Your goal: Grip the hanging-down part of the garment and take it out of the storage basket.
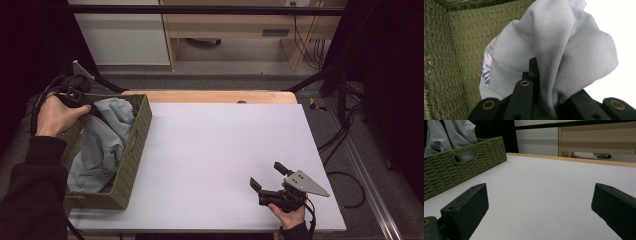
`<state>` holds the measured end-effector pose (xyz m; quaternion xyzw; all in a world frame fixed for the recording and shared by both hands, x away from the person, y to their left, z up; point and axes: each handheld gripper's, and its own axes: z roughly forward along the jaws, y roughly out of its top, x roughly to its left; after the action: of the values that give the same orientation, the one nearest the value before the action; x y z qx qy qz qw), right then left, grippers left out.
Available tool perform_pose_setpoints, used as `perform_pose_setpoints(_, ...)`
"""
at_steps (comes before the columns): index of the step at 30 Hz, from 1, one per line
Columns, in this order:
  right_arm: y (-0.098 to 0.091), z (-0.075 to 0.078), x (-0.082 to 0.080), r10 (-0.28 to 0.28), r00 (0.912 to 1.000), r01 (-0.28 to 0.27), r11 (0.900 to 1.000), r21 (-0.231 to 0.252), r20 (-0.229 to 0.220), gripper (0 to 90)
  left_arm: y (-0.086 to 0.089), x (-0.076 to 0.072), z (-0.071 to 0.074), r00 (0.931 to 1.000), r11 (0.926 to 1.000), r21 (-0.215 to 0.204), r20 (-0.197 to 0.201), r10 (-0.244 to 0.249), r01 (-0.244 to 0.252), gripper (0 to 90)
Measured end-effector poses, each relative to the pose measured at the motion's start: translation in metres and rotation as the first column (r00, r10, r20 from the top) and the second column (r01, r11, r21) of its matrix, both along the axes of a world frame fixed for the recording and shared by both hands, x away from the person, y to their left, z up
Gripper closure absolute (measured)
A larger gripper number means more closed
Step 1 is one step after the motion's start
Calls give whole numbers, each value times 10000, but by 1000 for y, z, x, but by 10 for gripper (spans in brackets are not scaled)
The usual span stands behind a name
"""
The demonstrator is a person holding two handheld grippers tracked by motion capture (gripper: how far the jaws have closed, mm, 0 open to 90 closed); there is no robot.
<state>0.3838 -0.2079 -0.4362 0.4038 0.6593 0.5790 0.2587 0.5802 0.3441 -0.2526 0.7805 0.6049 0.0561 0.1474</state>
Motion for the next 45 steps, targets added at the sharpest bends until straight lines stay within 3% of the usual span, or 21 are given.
perform_pose_setpoints(12,0,-2,1,15,10000,-16,10000,-47,-94,13,-1,-2,7,10000,10000,90,6,-17,17,843)
perform_pose_setpoints(20,2,-3,2,61,9997,-59,10000,56,-241,13,-2,-8,22,9999,9997,223,159,-32,28,844)
perform_pose_setpoints(31,4,0,1,175,9997,-172,9997,150,-195,13,-3,-24,68,9967,9994,352,815,45,-74,845)
perform_pose_setpoints(39,9,2,3,291,9995,-290,9995,90,-138,13,-1,-35,105,9890,9995,282,1478,108,-151,846)
perform_pose_setpoints(45,16,5,6,532,9985,-531,9986,74,-107,14,-1,-40,121,9837,9997,191,1797,98,-135,846)
